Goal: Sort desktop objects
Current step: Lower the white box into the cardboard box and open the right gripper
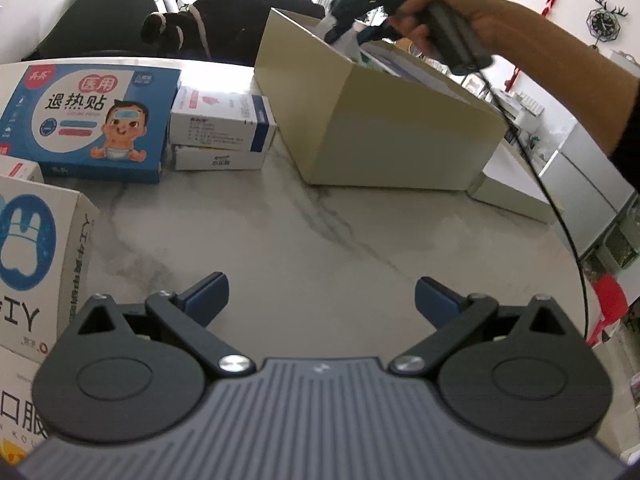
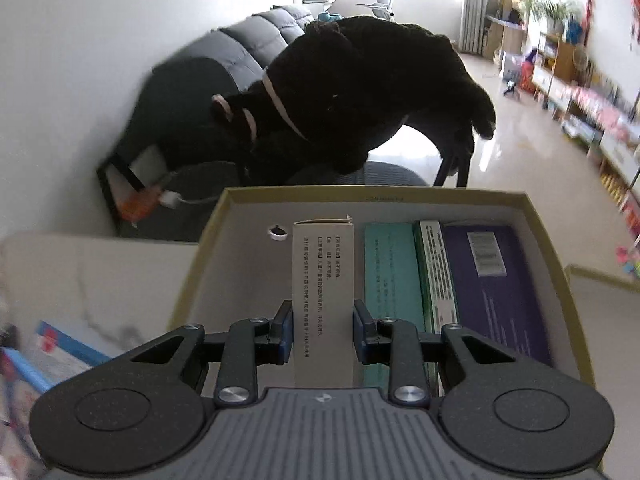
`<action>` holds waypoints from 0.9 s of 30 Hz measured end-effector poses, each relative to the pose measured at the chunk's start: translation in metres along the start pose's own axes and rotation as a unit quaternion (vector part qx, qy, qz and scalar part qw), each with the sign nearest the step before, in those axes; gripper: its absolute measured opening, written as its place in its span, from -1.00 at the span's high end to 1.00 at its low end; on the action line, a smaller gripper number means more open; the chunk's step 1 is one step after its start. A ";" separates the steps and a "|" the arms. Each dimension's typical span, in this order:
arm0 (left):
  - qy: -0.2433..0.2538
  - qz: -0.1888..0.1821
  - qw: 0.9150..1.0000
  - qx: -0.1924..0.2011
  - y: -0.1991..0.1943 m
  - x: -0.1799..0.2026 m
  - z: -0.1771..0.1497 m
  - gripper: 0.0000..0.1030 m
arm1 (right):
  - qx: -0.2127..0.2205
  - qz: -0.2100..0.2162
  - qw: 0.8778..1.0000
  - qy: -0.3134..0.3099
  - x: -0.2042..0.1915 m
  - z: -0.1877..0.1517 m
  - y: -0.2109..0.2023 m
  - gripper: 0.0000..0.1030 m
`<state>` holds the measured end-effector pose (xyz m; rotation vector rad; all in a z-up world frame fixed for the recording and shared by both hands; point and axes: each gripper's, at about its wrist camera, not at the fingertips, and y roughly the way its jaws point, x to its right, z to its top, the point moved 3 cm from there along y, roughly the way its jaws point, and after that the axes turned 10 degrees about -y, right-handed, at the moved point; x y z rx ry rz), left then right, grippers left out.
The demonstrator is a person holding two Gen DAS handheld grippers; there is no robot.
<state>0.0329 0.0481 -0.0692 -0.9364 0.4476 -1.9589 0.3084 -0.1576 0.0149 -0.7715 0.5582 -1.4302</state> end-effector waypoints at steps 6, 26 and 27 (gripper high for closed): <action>0.003 0.004 1.000 0.001 0.001 0.002 0.000 -0.96 | 0.003 -0.041 0.998 -0.046 -0.016 -0.001 0.018 0.38; -0.002 0.022 1.000 0.008 -0.007 -0.009 0.000 -0.96 | 0.025 -0.169 0.960 -0.220 -0.039 -0.009 0.036 -0.24; -0.003 0.024 1.000 0.008 -0.007 -0.011 0.000 -0.96 | 0.027 -0.168 0.960 -0.220 -0.038 -0.009 0.035 -0.25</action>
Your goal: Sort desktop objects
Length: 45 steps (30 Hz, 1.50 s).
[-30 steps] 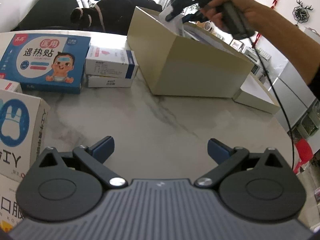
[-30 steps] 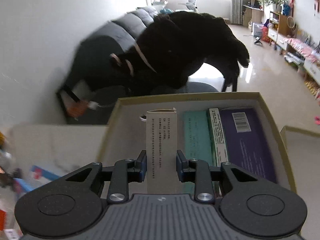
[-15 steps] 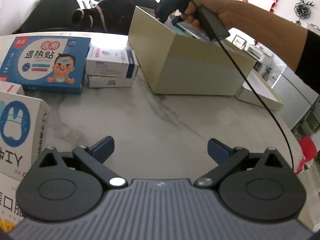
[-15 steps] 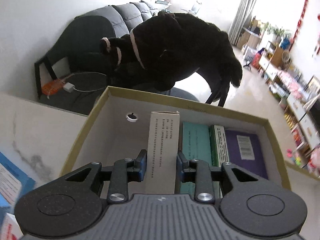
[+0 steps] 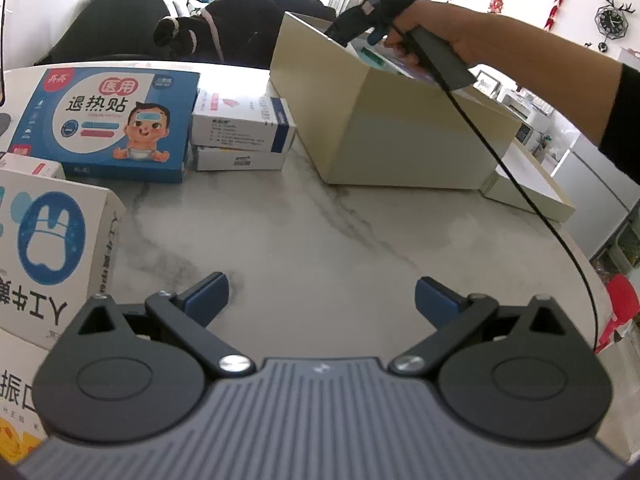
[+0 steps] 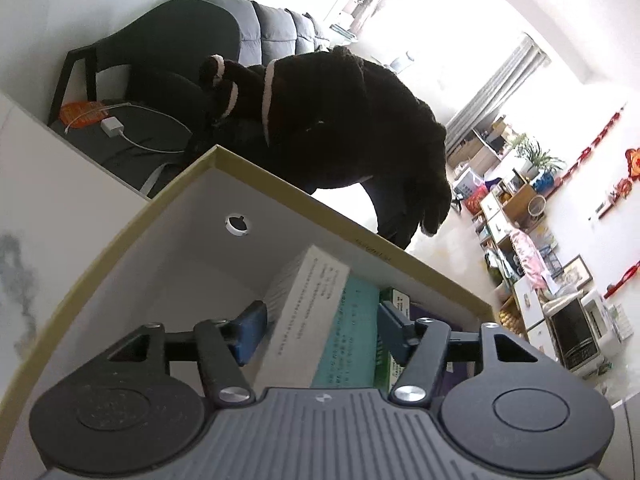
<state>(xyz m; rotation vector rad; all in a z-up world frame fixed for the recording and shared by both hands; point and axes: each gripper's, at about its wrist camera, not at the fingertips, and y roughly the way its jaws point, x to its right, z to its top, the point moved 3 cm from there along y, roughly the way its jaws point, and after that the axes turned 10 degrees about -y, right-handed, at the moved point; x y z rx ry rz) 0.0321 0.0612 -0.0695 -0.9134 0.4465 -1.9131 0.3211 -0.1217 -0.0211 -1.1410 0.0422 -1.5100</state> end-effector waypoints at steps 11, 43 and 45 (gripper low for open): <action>-0.013 0.007 1.000 0.009 -0.004 -0.007 0.001 -0.98 | 0.026 0.008 0.998 0.049 0.029 -0.007 -0.019 -0.44; -0.072 0.069 0.988 0.114 -0.055 -0.069 0.113 -1.00 | 0.207 0.234 0.940 0.136 -0.007 -0.044 -0.166 -0.78; -0.069 0.069 0.990 0.106 -0.053 -0.084 0.120 -1.00 | 0.217 0.254 0.934 0.130 -0.014 -0.037 -0.177 -0.78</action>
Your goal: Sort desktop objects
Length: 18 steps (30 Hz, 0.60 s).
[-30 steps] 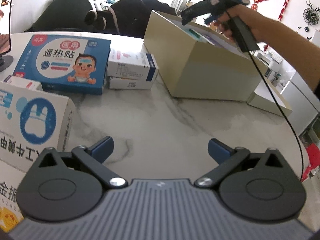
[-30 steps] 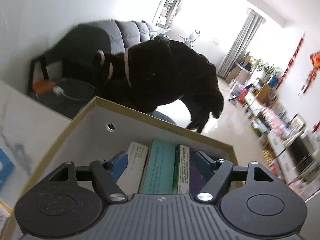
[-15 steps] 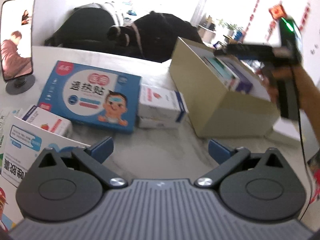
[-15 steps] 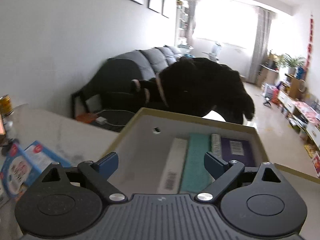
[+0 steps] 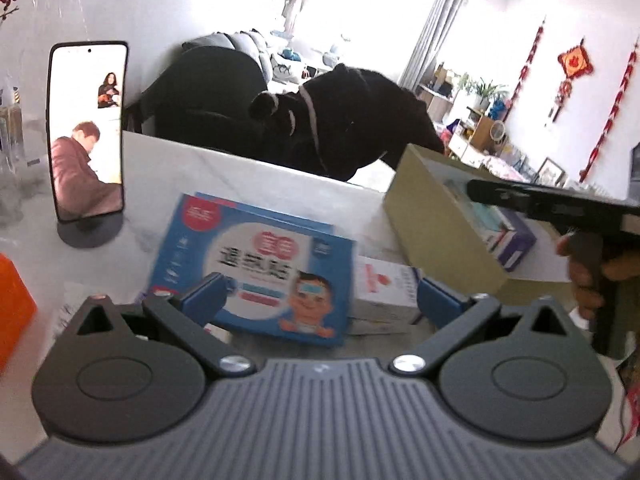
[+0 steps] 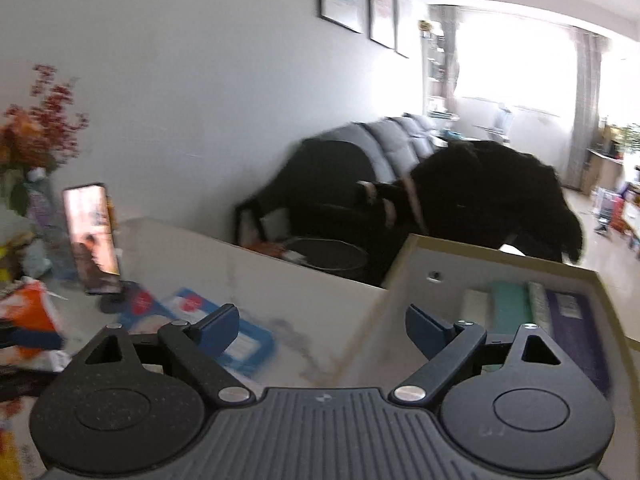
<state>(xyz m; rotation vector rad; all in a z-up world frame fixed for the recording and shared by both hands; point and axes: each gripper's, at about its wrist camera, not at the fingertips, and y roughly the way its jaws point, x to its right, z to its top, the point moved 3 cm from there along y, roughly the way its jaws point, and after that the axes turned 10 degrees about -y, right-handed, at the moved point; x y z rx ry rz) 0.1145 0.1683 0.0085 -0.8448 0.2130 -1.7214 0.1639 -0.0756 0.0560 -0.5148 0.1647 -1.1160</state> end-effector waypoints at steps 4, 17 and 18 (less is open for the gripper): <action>0.010 0.026 1.000 -0.007 0.018 -0.027 0.013 -1.00 | -0.015 0.050 0.999 0.014 -0.020 0.011 0.013 -0.71; -0.015 0.034 0.998 -0.043 0.071 -0.071 0.022 -1.00 | -0.111 0.110 0.986 0.053 -0.081 0.007 0.091 -0.45; -0.017 0.029 0.998 -0.045 0.072 -0.072 0.023 -1.00 | -0.118 0.110 0.985 0.055 -0.082 0.005 0.096 -0.45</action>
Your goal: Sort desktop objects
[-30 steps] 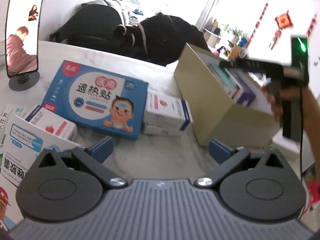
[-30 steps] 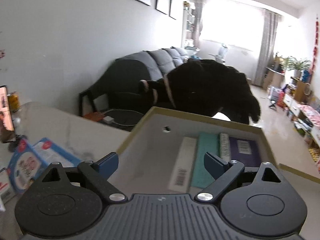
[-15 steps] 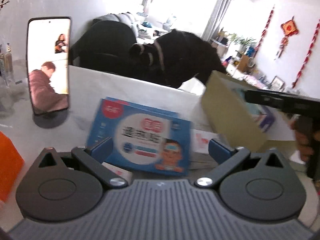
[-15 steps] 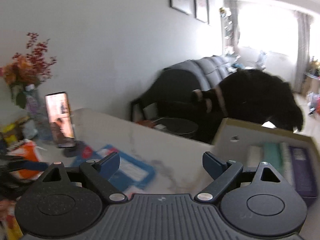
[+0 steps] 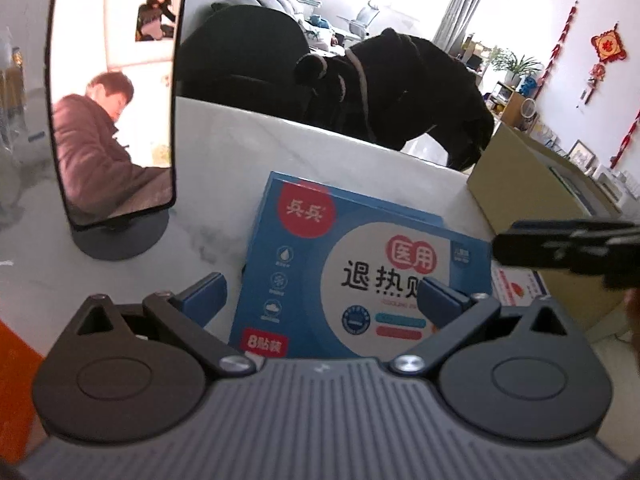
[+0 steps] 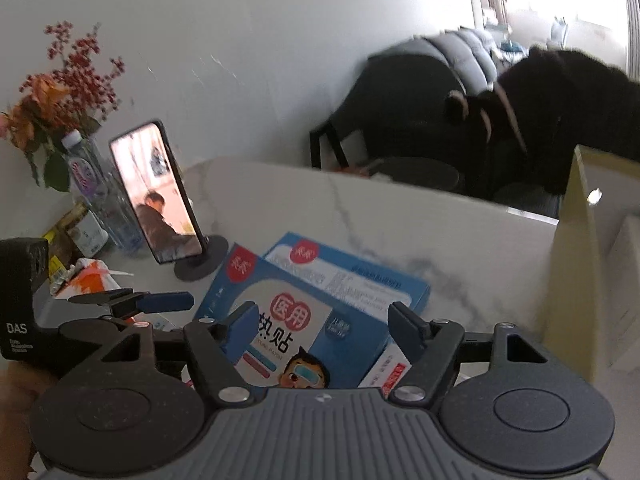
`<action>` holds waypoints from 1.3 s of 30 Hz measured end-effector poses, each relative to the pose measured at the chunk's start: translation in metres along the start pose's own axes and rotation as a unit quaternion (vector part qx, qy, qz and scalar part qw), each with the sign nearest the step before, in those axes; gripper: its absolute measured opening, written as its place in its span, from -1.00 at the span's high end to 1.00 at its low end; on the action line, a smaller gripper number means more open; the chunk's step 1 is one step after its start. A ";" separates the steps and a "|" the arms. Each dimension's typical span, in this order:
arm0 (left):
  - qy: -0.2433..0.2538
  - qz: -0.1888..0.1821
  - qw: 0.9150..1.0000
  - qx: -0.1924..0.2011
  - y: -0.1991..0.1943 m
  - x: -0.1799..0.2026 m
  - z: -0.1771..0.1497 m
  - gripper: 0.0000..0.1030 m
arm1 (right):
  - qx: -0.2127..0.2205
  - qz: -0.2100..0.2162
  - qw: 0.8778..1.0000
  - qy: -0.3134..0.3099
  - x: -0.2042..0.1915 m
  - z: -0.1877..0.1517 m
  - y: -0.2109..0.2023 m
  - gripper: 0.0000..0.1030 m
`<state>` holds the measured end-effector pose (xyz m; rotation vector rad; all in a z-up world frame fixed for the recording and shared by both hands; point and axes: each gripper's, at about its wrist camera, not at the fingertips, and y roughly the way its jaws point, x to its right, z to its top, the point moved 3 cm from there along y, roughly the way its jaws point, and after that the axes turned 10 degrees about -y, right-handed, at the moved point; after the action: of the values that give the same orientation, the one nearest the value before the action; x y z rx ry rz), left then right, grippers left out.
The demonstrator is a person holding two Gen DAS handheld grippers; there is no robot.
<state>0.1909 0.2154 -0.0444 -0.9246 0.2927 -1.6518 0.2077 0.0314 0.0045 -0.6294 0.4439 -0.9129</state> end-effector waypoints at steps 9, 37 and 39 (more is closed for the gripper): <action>0.015 -0.004 0.999 -0.028 0.010 0.004 0.002 -1.00 | -0.046 -0.025 0.998 0.029 0.009 -0.007 0.033 -0.46; 0.127 -0.041 0.991 -0.012 -0.028 0.035 -0.040 -1.00 | 0.074 0.000 0.997 0.034 -0.023 -0.060 -0.086 -0.46; 0.134 -0.045 0.990 -0.015 -0.029 0.038 -0.044 -1.00 | 0.072 0.002 0.997 0.022 -0.025 -0.065 -0.094 -0.47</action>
<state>0.1380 0.1773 -0.0396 -0.7460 0.4642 -1.8624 0.1002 -0.0101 0.0216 -0.4774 0.4140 -0.9473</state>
